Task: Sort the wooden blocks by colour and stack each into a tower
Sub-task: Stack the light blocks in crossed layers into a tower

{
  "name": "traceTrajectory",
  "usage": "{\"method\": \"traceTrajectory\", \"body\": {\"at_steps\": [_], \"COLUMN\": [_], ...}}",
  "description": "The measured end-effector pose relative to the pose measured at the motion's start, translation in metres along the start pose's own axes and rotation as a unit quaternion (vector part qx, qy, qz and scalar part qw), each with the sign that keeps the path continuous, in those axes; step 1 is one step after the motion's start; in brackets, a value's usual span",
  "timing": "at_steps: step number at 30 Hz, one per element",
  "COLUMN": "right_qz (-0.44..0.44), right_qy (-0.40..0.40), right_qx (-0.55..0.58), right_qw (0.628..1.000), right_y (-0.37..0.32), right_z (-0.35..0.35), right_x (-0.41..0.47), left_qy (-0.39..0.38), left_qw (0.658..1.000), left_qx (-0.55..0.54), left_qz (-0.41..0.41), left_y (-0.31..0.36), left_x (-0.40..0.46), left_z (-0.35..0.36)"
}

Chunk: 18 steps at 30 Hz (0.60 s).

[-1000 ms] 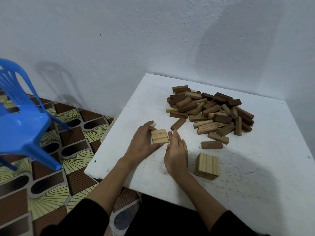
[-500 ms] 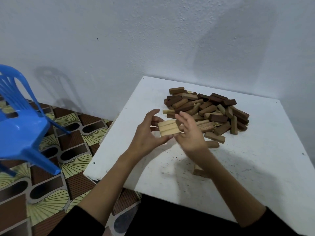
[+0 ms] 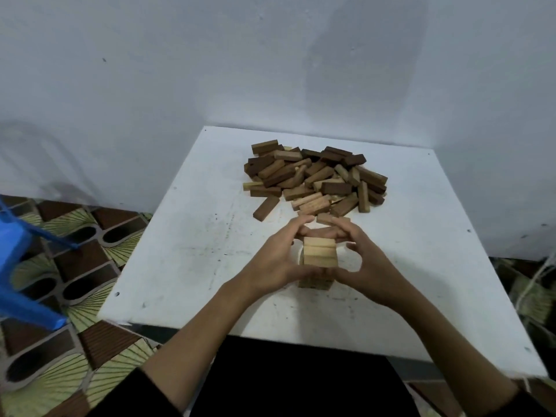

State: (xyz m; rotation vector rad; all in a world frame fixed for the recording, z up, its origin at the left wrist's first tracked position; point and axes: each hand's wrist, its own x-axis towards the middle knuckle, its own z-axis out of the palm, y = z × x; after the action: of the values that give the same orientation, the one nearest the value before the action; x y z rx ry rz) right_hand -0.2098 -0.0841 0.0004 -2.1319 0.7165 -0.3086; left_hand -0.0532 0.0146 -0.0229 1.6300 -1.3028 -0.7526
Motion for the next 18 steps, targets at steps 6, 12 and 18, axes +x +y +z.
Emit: {"method": "traceTrajectory", "body": {"at_steps": [6, 12, 18], "right_qz": [-0.012, -0.021, -0.049], "right_qy": [0.006, -0.005, -0.012], "right_qx": [-0.007, -0.02, -0.026], "right_qw": [1.0, 1.0, 0.998], "right_y": [0.015, 0.02, 0.025], "right_z": [0.007, 0.01, 0.008], "right_x": [-0.004, -0.004, -0.004], "left_qy": [-0.007, -0.016, -0.026], "left_qw": [1.0, 1.0, 1.0], "left_qx": [-0.007, -0.012, 0.009], "left_qz": [-0.003, -0.009, 0.001], "left_y": [-0.008, -0.013, -0.016], "left_x": [-0.001, -0.002, -0.005], "left_z": [0.007, 0.01, 0.008]}}
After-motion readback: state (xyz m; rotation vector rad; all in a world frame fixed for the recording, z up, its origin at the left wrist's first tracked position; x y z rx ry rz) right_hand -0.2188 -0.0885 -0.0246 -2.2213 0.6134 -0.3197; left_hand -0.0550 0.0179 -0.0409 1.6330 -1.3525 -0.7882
